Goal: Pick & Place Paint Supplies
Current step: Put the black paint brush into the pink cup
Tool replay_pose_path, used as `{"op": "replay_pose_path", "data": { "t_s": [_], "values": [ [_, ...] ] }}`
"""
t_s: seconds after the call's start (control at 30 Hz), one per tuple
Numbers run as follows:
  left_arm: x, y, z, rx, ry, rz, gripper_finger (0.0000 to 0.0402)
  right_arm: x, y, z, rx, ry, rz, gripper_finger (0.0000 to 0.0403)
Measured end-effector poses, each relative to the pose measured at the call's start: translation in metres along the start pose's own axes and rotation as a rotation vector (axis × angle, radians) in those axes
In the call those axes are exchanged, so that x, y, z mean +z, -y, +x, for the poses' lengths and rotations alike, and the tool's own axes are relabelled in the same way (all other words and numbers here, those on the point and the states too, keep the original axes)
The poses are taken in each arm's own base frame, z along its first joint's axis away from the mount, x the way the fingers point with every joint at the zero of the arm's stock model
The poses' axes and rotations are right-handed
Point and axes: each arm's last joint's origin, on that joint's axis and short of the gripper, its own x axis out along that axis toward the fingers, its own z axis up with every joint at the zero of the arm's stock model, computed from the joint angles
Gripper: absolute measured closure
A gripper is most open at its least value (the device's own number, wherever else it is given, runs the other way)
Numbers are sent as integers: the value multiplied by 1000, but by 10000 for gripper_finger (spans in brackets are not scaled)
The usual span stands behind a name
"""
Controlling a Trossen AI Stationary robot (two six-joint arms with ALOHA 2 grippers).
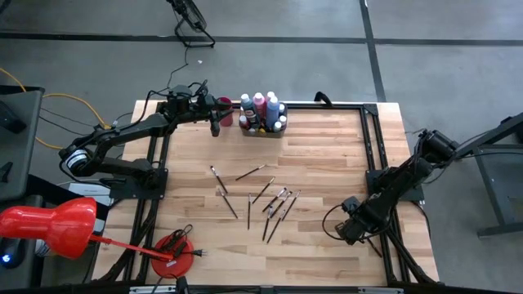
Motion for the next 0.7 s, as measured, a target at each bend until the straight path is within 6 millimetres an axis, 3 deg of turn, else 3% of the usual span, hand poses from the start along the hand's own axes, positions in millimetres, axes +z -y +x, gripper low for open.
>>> {"op": "replay_pose_path", "data": {
  "t_s": [0.33,0.7],
  "values": [
    [0,0,0,0,0,1,300,-2,-1,1,12,-13,8,390],
    [0,0,0,0,0,2,300,4,-4,-4,48,11,96,398]
  ]
}}
